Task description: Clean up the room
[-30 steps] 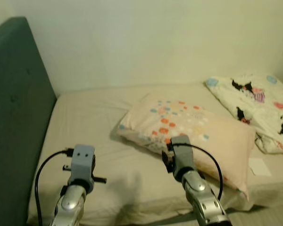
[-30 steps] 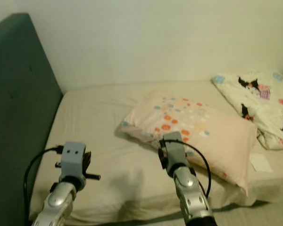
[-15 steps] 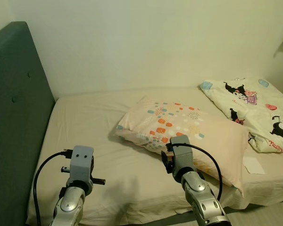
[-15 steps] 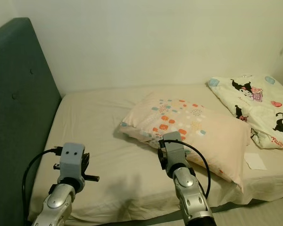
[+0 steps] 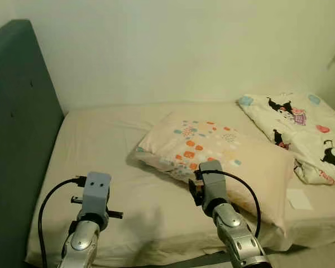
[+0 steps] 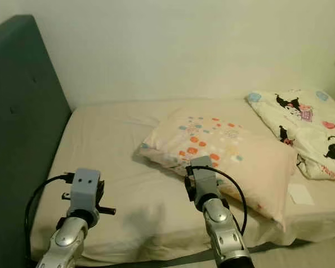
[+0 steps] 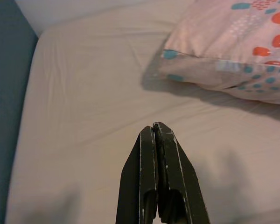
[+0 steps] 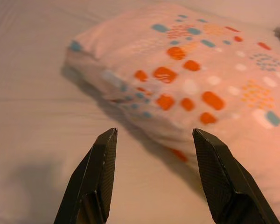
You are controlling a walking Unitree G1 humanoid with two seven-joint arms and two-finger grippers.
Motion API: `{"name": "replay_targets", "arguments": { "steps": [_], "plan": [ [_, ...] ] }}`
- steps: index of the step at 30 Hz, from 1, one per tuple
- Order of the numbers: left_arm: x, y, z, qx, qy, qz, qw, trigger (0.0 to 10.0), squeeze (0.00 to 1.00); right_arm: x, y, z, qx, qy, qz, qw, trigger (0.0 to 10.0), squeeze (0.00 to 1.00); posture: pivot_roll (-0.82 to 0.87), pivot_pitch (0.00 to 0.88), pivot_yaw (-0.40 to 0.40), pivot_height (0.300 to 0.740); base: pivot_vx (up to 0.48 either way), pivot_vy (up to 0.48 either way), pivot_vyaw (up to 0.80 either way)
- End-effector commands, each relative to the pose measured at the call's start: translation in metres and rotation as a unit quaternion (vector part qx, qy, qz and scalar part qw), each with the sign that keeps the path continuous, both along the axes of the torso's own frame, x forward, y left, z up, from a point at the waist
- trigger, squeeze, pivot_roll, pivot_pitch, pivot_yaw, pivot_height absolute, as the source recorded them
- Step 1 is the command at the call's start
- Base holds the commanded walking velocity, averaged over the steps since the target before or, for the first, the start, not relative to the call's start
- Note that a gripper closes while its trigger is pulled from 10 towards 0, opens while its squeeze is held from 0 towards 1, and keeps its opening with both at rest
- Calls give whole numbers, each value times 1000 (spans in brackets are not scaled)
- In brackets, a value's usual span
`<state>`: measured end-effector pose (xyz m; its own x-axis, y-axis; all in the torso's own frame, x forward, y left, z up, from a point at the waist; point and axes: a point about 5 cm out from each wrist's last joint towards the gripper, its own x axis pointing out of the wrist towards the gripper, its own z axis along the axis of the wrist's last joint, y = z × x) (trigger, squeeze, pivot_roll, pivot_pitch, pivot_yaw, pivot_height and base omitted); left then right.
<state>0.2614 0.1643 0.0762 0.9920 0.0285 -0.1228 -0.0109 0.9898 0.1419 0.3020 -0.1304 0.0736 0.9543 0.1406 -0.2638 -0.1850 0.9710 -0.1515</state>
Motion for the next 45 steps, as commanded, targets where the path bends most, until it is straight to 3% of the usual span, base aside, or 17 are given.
{"name": "replay_targets", "arguments": {
  "steps": [1, 7, 34, 45],
  "plan": [
    [-1, -4, -4, 0, 11, -6, 1000, 10000, 0, -2, -5, -4, -8, 5, -3, 1000, 10000, 0, -48, 79, -73, 740, 0, -390, 0],
    [-2, -4, -5, 1, 12, -8, 1000, 10000, 0, -3, -5, -6, -11, 10, -2, 1000, 10000, 0, -46, 77, -74, 740, 0, -389, 800],
    [-1, -4, -5, 6, 17, -11, 1000, 10000, 0, -2, -7, -7, 3, 14, -12, 1000, 10000, 0, -47, 85, -66, 740, 0, -386, 0],
    [0, -12, -9, 5, 34, -43, 998, 10000, 0, -2, -9, -7, 4, 12, -15, 1000, 10000, 0, -53, 83, -61, 740, 0, 250, 0]
  ]
}}
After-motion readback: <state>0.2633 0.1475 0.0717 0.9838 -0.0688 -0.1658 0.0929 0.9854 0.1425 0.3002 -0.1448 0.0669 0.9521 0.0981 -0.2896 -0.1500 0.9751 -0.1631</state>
